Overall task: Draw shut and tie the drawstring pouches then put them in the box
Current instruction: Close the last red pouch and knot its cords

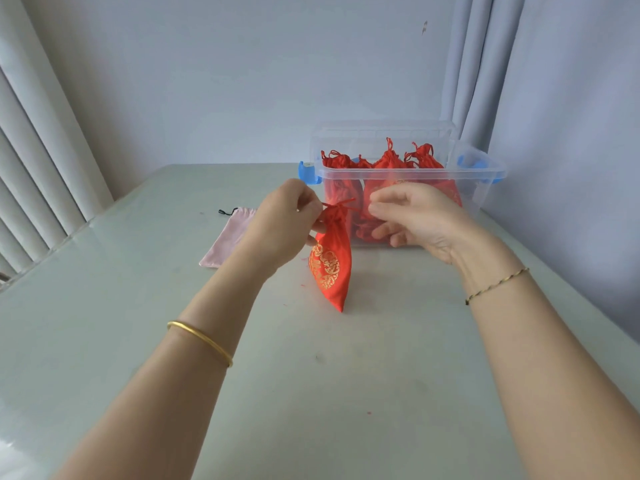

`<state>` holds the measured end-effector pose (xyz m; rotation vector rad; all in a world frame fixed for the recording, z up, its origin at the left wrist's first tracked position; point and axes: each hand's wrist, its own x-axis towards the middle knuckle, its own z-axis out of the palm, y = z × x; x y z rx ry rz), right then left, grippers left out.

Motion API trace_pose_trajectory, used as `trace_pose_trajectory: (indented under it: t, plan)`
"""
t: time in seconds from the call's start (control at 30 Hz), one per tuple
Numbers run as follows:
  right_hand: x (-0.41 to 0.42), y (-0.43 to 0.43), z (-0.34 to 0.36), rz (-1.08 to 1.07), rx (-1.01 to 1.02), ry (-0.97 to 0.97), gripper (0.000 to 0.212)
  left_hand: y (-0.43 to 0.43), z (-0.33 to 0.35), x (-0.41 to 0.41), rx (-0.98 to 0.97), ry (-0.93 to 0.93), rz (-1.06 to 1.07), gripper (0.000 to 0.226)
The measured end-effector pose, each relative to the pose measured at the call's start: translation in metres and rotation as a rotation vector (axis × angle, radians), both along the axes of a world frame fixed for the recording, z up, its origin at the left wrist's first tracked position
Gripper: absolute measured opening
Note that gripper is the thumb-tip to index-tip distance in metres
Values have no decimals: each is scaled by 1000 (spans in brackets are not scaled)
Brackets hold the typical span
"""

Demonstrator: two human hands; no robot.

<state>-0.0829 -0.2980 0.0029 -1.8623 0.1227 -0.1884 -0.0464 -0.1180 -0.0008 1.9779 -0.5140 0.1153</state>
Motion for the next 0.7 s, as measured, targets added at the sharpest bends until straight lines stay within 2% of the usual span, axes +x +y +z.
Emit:
trace_pose_trajectory:
  t: [0.07, 0.13, 0.2, 0.27, 0.37, 0.53, 0.6, 0.7]
  plan:
    - [-11, 3, 6, 93, -57, 60, 24, -3, 2, 1, -67, 37, 0, 17]
    - [-19, 10, 6, 159, -289, 84, 28, -11, 7, 1, -78, 53, -31, 18]
    - [-17, 14, 3, 99, -483, -7, 26, -21, 15, 0, -79, 51, -85, 19]
    - [-12, 7, 4, -30, -564, -107, 18, -31, 25, 0, -98, 41, -139, 19]
    - [-13, -13, 19, -66, -417, -134, 19, -43, 43, 3, -158, 53, -207, 18]
    - [-7, -52, 75, -221, -260, -273, 14, -61, 69, 15, -255, 24, -165, 6]
    - [9, -67, 96, -304, -284, -366, 18, -66, 73, 20, -259, 10, -136, 6]
    - [39, -87, 111, -386, -438, -410, 18, -75, 74, 29, -225, -7, -118, 9]
